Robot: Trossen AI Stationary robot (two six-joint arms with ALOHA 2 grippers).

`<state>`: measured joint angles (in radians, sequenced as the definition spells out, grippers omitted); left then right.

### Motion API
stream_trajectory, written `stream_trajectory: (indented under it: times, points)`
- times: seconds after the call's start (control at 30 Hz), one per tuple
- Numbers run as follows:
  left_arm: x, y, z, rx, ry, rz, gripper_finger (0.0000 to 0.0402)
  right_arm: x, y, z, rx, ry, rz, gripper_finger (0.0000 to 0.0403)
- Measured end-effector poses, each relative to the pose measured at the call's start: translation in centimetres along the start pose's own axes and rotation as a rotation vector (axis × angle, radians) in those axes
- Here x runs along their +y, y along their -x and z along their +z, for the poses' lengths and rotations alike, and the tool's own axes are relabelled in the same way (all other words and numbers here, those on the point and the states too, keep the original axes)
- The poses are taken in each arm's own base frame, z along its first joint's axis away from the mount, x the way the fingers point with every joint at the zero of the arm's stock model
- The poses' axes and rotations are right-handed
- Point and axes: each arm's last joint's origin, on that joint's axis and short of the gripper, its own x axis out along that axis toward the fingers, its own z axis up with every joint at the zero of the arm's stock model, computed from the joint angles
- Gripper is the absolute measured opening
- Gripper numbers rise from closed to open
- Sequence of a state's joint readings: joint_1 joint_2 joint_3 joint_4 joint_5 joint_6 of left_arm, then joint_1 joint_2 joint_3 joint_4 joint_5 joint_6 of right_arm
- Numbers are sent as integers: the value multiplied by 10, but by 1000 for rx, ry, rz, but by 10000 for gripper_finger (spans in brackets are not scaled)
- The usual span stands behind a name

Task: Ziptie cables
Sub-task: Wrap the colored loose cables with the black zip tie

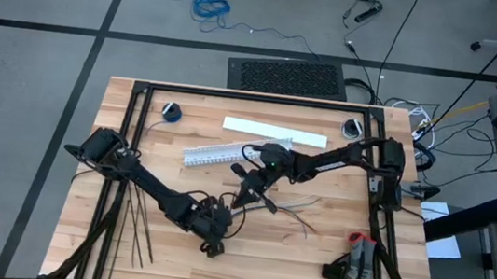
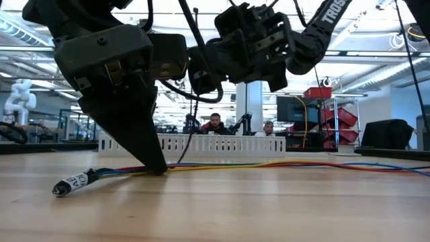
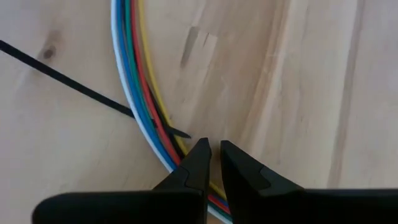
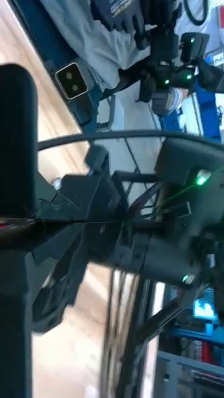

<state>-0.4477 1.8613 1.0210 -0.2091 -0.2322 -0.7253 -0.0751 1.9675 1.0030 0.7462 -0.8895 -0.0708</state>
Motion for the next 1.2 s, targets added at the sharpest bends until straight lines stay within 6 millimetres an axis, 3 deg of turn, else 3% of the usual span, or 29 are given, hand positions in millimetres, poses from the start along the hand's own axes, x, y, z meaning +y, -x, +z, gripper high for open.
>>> stream_trajectory:
  times: [0.37, 0.6, 0.9, 1.2]
  points:
    - [-1, 17, 10, 95, -53, 171, 40, 5, -1, 1, -50, 58, -29, 0]
    - [-9, 24, 18, 69, -76, 163, 40, -3, 5, 10, -114, 122, -174, 0]
    - [-23, 28, 8, 92, -84, 109, 40, -14, 31, 16, -119, 184, -289, 0]
    - [-28, 29, 3, 94, -43, 91, 40, -21, 40, 7, -50, 198, -329, 0]
